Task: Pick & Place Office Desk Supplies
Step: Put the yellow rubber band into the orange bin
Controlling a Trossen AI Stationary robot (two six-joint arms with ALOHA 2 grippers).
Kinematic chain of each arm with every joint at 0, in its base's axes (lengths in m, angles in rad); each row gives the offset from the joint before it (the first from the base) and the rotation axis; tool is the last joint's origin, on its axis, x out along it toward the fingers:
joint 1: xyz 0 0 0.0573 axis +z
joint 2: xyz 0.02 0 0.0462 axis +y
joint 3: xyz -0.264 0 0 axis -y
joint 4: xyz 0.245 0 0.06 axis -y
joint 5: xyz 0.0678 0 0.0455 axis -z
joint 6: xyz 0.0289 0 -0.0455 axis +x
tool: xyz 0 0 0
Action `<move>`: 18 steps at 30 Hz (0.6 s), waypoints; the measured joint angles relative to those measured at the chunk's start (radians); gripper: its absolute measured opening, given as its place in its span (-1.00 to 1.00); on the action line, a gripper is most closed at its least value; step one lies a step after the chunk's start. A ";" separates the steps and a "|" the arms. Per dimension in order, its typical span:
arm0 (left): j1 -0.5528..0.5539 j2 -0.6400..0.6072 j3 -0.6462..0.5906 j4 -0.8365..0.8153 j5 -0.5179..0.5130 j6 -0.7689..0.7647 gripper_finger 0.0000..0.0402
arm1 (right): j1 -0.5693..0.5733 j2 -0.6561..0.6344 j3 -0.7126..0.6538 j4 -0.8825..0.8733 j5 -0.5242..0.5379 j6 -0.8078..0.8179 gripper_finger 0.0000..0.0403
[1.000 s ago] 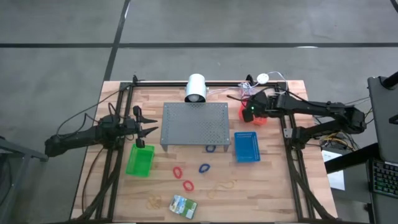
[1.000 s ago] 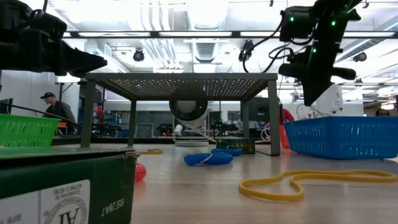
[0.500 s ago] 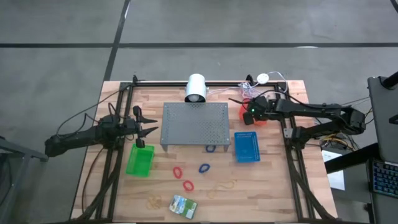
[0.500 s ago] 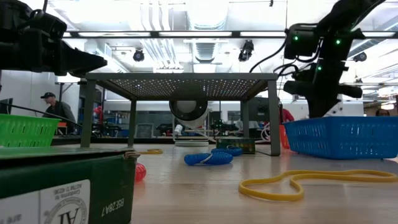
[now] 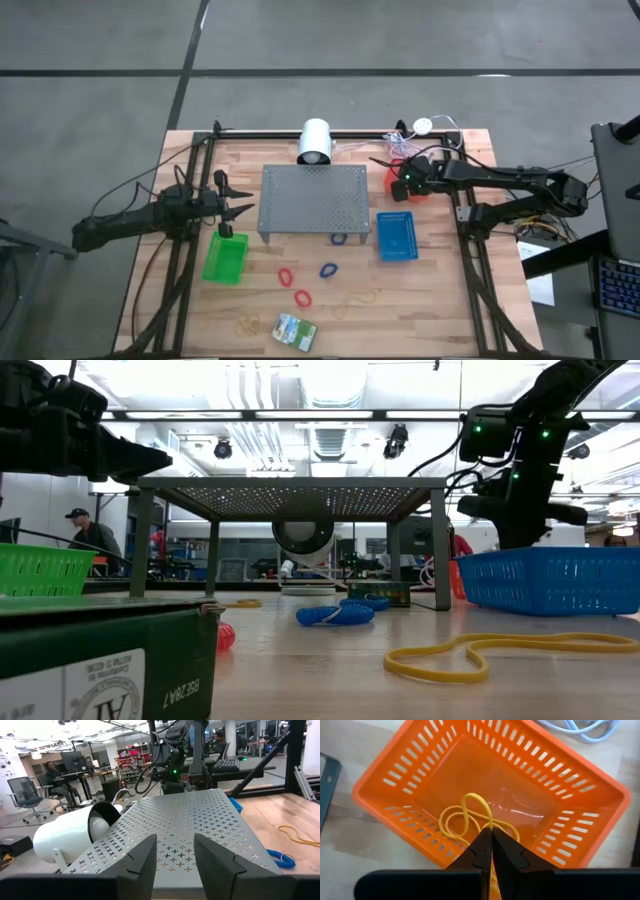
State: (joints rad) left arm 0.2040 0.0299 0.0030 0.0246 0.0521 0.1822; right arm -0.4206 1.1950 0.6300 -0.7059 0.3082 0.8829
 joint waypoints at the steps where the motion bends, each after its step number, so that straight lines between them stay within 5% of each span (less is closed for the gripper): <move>1: 0.000 0.000 0.000 0.000 0.000 0.000 -0.33 | 0.000 0.000 0.000 0.002 -0.005 0.000 -0.96; 18: 0.000 0.000 0.000 0.000 0.000 0.000 -0.33 | -0.011 0.000 0.000 0.010 -0.030 0.041 -0.91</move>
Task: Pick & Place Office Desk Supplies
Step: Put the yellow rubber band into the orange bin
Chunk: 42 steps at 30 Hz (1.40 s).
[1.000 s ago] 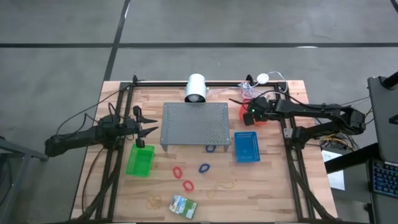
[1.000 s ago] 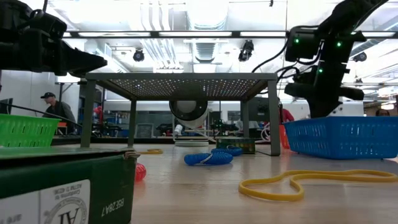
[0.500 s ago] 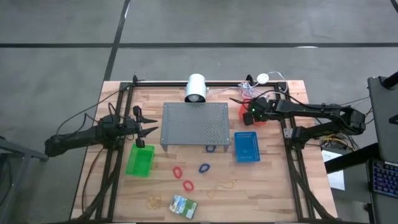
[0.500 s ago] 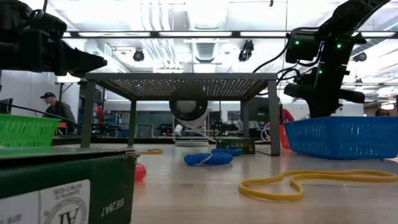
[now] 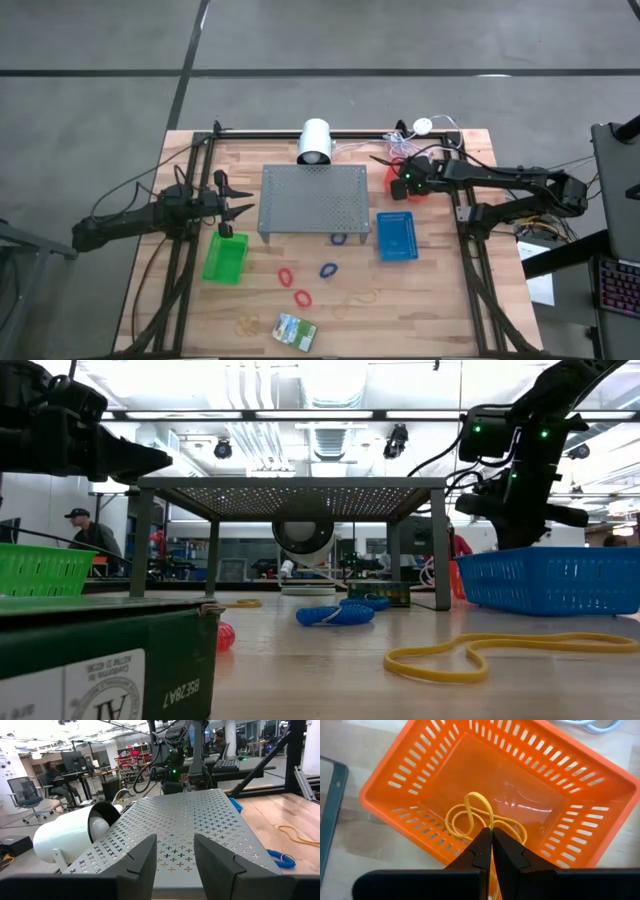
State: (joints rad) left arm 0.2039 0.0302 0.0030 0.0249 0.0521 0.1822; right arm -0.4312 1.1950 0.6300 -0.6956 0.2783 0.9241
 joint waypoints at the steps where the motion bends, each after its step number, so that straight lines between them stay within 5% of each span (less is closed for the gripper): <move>1: 0.000 0.000 0.000 0.000 0.000 0.000 -0.33 | 0.000 0.000 0.000 0.000 0.000 0.000 -0.88; 9: 0.000 0.000 0.000 0.000 0.000 0.000 -0.33 | -0.014 -0.003 0.000 0.013 0.001 0.000 -0.68; 33: 0.000 0.000 0.000 0.000 0.000 0.000 -0.33 | -0.020 -0.025 0.007 0.028 0.002 -0.038 -0.70; 42: 0.000 0.000 0.000 0.000 0.000 0.000 -0.33 | 0.125 -0.141 0.091 0.033 0.129 -0.181 -0.67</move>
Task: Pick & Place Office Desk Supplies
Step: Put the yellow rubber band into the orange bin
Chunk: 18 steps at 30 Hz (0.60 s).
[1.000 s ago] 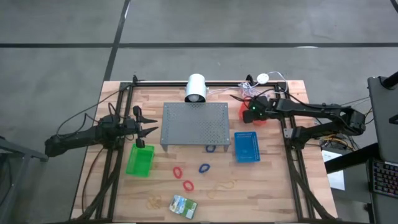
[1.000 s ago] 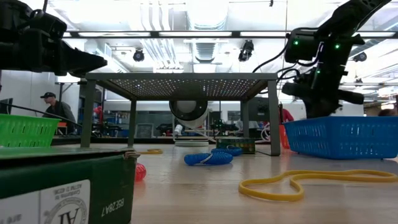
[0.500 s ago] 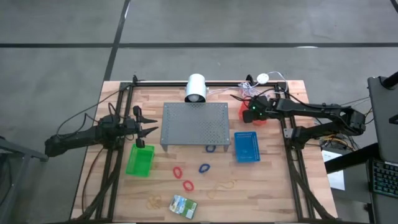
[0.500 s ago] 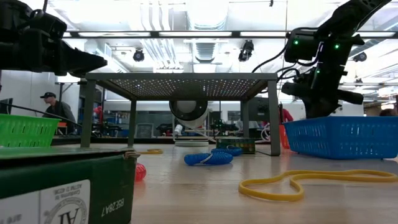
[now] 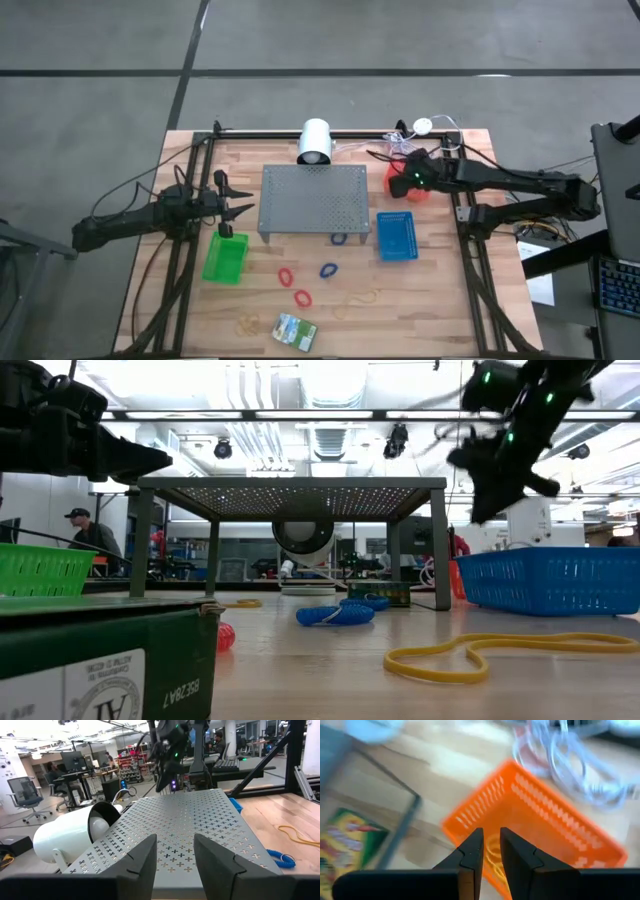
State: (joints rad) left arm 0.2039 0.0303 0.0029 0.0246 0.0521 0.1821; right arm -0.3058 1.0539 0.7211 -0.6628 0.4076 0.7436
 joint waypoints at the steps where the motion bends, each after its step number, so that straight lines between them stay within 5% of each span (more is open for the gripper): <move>1: 0.000 0.000 0.000 0.000 0.000 0.000 -0.33 | 0.034 -0.013 0.010 0.000 0.030 -0.003 -0.66; 13: 0.000 0.000 0.000 0.000 0.000 0.000 -0.33 | 0.580 -0.045 0.105 0.048 0.401 -0.007 -0.58; 18: 0.000 0.000 0.000 0.000 0.000 0.000 -0.33 | 0.799 0.038 0.124 0.175 0.509 -0.153 -0.58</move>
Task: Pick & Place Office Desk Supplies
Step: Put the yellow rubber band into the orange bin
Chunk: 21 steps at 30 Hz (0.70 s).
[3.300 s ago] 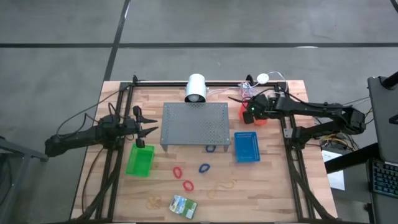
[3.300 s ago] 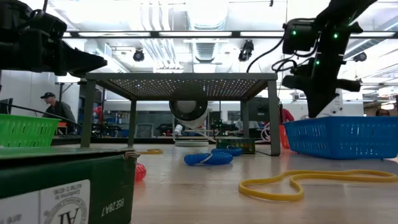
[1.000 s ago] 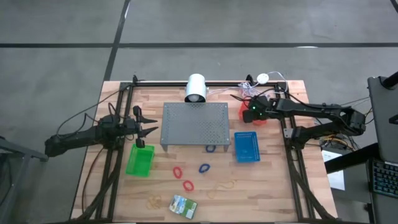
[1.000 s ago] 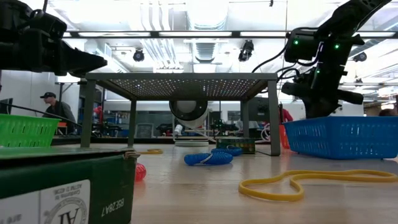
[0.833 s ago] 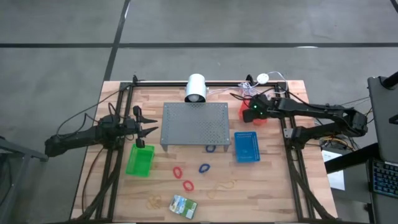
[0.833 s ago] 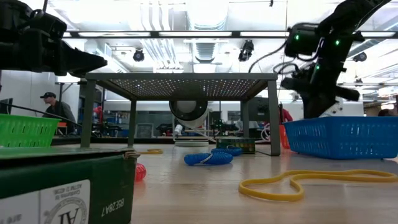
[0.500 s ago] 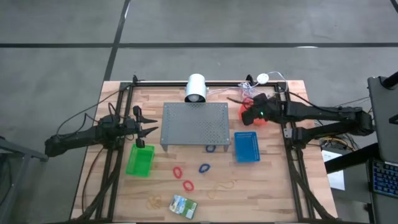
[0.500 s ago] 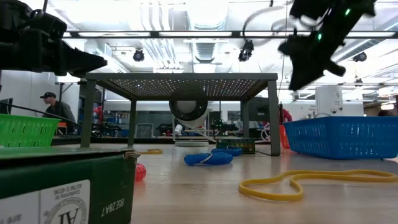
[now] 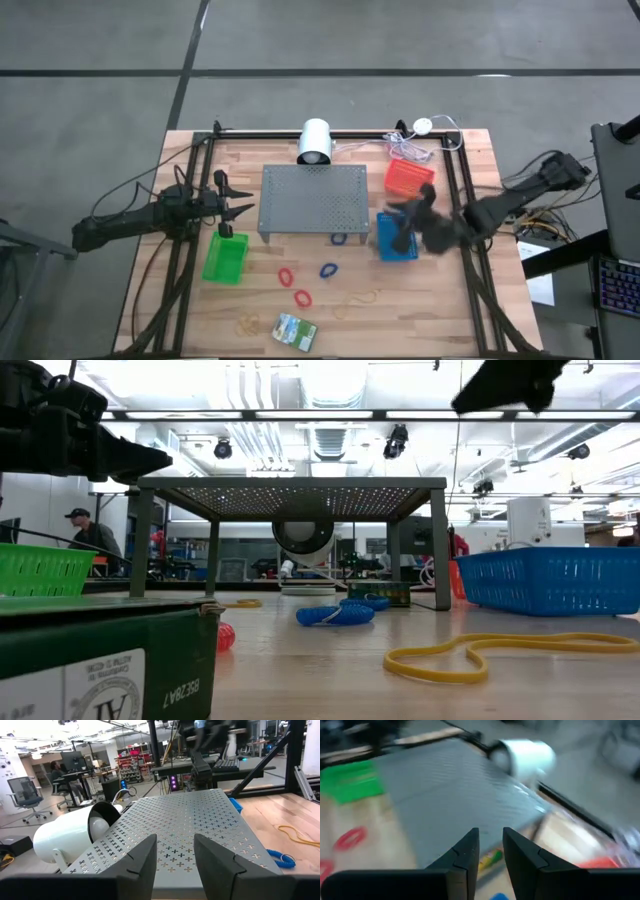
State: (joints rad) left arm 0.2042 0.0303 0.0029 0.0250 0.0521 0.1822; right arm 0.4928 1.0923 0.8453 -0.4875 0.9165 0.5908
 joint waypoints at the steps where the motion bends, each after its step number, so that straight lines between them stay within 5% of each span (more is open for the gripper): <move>1: 0.000 0.000 0.000 0.000 0.000 0.000 -0.33 | 0.034 0.024 0.002 0.037 0.011 -0.053 -0.58; 8: 0.000 0.000 0.000 0.000 0.000 0.000 -0.33 | 0.172 0.217 0.002 0.233 0.053 -0.250 -0.58; 21: 0.000 0.000 0.000 0.000 0.000 0.000 -0.33 | 0.190 0.426 0.001 0.306 -0.163 -0.020 -0.58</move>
State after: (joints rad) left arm 0.2040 0.0303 0.0029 0.0250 0.0521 0.1819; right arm 0.6827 1.5180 0.8467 -0.1816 0.7537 0.5703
